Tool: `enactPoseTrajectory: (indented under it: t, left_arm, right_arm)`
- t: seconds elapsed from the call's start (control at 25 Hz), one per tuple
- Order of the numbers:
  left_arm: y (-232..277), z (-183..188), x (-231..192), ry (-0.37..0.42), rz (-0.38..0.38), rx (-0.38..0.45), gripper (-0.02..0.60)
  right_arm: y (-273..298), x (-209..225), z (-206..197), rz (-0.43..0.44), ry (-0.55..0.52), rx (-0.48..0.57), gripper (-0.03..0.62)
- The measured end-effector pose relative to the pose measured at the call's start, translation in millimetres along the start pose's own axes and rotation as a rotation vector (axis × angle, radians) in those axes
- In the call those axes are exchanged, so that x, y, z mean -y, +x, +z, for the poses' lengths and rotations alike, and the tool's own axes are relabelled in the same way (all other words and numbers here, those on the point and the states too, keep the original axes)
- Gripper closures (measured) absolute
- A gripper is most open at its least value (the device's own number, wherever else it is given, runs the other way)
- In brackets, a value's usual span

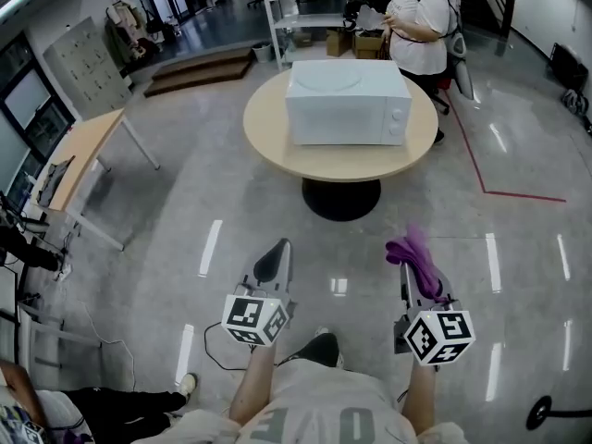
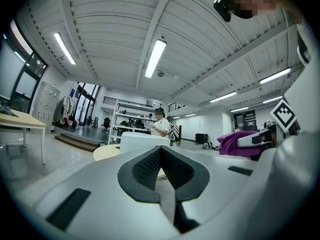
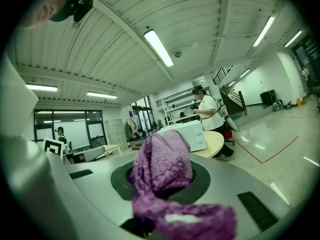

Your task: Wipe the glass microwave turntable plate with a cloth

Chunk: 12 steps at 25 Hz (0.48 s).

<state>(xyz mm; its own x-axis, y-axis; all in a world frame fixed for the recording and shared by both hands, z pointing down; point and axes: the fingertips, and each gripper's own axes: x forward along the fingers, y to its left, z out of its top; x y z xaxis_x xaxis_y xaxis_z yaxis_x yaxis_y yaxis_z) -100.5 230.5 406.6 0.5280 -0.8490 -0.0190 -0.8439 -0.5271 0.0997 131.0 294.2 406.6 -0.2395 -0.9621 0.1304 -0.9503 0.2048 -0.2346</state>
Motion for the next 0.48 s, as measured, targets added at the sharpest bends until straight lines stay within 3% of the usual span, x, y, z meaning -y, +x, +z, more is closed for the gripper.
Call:
enactPoseTrajectory:
  t: [0.48]
  left_arm:
    - [76, -3, -24, -0.001, -0.005, 0.006, 0.578]
  right_arm:
    - [61, 44, 1, -0.021, 0.023, -0.017, 0.546]
